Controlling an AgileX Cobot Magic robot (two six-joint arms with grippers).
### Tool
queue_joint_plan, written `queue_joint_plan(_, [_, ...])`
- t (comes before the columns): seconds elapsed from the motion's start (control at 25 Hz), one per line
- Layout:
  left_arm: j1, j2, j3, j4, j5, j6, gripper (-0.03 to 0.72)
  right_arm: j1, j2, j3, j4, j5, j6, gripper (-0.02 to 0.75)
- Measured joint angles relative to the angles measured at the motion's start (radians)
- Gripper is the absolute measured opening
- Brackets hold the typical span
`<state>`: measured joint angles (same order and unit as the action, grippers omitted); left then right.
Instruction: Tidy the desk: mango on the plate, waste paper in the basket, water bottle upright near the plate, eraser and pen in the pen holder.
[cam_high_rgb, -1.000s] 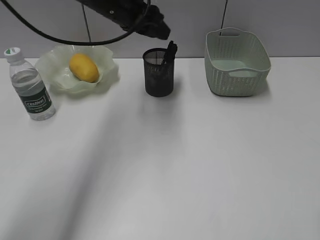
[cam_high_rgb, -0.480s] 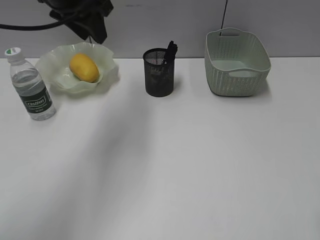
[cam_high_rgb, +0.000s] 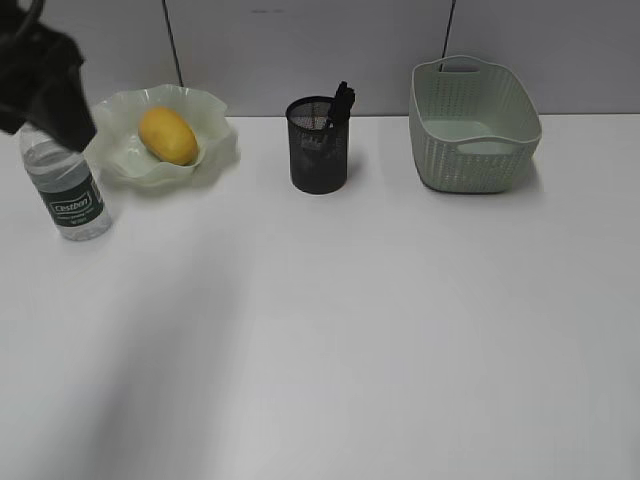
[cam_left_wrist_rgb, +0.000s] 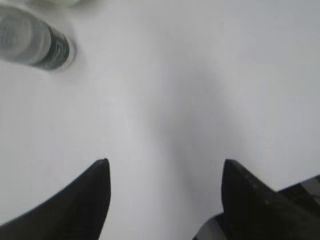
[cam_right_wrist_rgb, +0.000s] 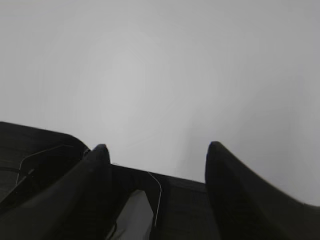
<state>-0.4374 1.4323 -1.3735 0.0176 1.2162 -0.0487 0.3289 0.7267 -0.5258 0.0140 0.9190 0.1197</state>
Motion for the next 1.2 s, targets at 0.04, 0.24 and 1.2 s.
queue_joint_plan(0.04, [0.000,-0.050,0.070,0.001,0.000,-0.004,0.529,0.000,0.000,-0.001,0.001,0.016,-0.012,0.479])
queue_joint_plan(0.24, [0.000,-0.319,0.344,0.003,-0.004,-0.015,0.538,0.000,0.000,-0.001,0.002,0.060,-0.038,0.479])
queue_joint_plan(1.2, [0.000,-1.268,0.813,-0.002,-0.088,-0.020,0.457,0.000,-0.329,0.012,-0.024,0.132,-0.064,0.479])
